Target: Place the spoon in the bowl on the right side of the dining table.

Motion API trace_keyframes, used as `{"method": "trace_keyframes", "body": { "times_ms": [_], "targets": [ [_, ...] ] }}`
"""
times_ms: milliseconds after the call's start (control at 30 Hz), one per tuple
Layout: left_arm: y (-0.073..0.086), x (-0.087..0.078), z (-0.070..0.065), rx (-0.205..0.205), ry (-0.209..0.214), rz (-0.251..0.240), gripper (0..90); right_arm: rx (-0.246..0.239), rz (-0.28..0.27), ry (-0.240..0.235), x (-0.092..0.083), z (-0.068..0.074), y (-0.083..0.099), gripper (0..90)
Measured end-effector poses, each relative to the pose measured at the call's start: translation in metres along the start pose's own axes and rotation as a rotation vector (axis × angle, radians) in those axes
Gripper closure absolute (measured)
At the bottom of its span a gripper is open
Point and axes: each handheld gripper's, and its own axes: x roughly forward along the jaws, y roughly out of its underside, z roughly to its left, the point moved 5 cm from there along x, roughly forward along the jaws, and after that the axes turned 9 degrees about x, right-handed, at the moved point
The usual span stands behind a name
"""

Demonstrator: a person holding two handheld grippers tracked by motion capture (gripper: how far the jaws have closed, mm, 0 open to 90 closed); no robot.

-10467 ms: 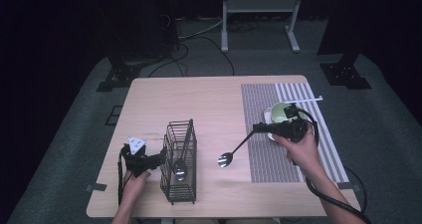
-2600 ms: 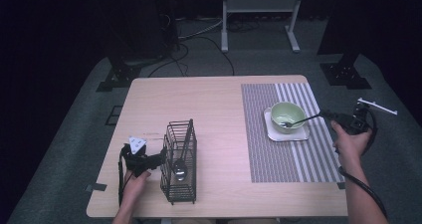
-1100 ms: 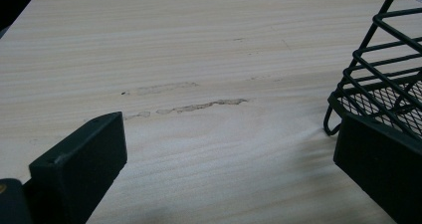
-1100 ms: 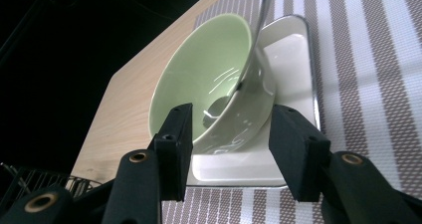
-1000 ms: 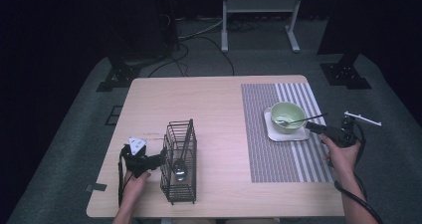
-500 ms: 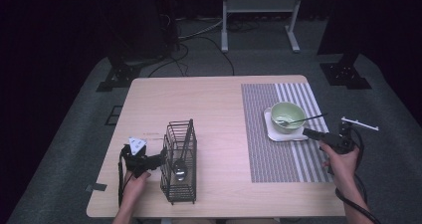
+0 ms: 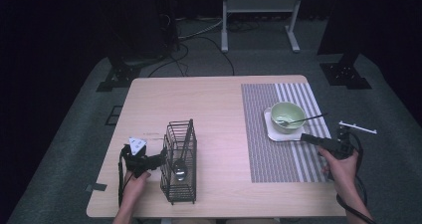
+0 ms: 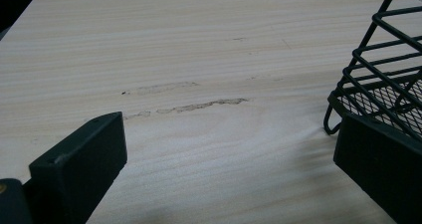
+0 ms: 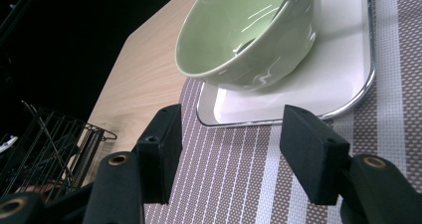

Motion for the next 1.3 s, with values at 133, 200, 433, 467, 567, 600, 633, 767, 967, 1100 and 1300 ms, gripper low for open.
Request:
{"method": "trace_keyframes", "body": {
  "times_ms": [133, 200, 433, 467, 567, 600, 633, 767, 967, 1100, 1300],
  "targets": [
    [0.000, 0.000, 0.000, 0.003, 0.000, 0.000, 0.0, -0.003, 0.017, -0.014, 0.000, 0.001, 0.007, 38.8],
    [0.000, 0.000, 0.000, 0.003, -0.001, 0.000, 0.0, -0.001, 0.021, -0.016, 0.000, 0.002, 0.008, 38.6],
    [0.000, 0.000, 0.000, 0.003, 0.000, 0.002, 0.0, -0.010, 0.032, -0.021, -0.001, 0.001, 0.016, 36.3],
    [0.000, 0.000, 0.000, 0.004, 0.000, 0.002, 0.0, -0.012, 0.033, -0.023, -0.001, 0.001, 0.016, 36.0],
    [0.000, 0.000, 0.000, 0.004, -0.001, 0.001, 0.0, -0.017, 0.034, -0.024, -0.002, 0.002, 0.020, 35.1],
    [0.000, 0.000, 0.000, 0.004, -0.001, 0.001, 0.0, -0.017, 0.034, -0.025, -0.002, 0.002, 0.021, 34.8],
    [0.000, 0.000, 0.000, 0.004, -0.001, 0.002, 0.0, -0.018, 0.037, -0.027, -0.002, 0.002, 0.023, 34.6],
    [0.000, 0.000, 0.000, 0.002, -0.002, 0.002, 0.0, -0.028, 0.047, -0.032, -0.002, 0.003, 0.028, 33.9],
    [0.000, 0.000, 0.000, 0.002, -0.001, 0.002, 0.0, -0.032, 0.058, -0.048, -0.003, 0.006, 0.035, 33.0],
    [0.000, 0.000, 0.000, -0.001, -0.001, 0.003, 0.0, -0.041, 0.064, -0.052, -0.003, 0.009, 0.039, 32.7],
    [0.000, 0.000, 0.000, 0.001, -0.001, 0.002, 0.0, -0.039, 0.076, -0.065, -0.005, 0.009, 0.047, 31.5]
  ]
}}
